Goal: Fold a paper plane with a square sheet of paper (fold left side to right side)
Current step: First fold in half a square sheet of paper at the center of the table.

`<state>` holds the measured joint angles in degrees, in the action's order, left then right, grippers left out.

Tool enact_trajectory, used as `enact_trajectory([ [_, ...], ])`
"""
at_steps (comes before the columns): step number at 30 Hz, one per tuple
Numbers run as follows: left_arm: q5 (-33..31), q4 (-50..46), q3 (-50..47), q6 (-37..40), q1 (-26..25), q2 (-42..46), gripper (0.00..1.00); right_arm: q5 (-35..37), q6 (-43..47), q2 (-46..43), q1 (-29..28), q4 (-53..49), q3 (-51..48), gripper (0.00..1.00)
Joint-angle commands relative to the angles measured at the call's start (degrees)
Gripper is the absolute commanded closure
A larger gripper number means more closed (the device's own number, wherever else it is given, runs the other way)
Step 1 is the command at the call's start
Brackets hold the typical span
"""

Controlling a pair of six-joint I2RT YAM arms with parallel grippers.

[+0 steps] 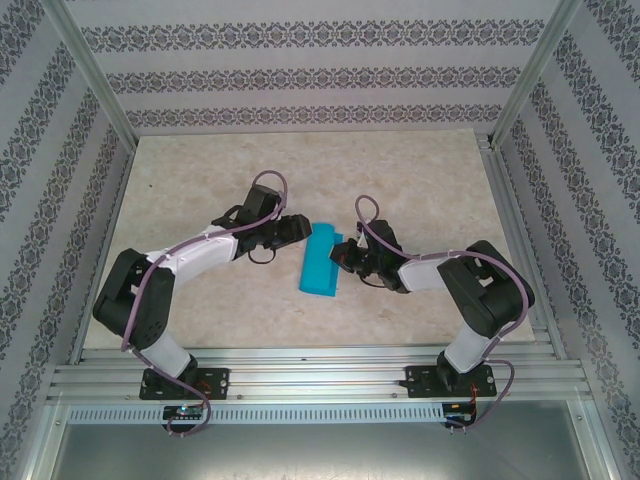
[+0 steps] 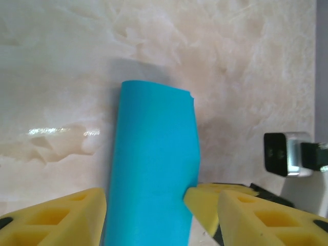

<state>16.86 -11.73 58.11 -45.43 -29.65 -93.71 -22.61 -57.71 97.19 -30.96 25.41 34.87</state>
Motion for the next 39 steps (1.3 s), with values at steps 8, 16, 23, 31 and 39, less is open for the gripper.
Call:
enact_trajectory([
  [8,3.5,-1.7,3.9,4.7,-2.8,-9.8,0.39,0.0,2.1,-2.0,0.6,-3.0,-0.4,1.00],
  [16,2.5,-2.4,5.6,4.0,-4.3,-13.7,0.46,-0.2,2.4,-1.1,0.8,-3.5,-0.2,1.00],
  [23,1.3,-5.1,6.7,5.2,-5.0,-15.0,0.48,0.6,3.3,-1.3,1.1,-5.7,0.1,1.00],
  [31,-0.3,-8.4,8.4,7.4,-6.1,-16.0,0.50,-0.1,4.0,-1.5,1.3,-7.0,0.6,0.92],
  [39,-2.0,-10.5,9.7,7.5,-6.7,-17.4,0.51,1.3,6.5,-7.1,3.7,-11.6,-0.9,0.70],
])
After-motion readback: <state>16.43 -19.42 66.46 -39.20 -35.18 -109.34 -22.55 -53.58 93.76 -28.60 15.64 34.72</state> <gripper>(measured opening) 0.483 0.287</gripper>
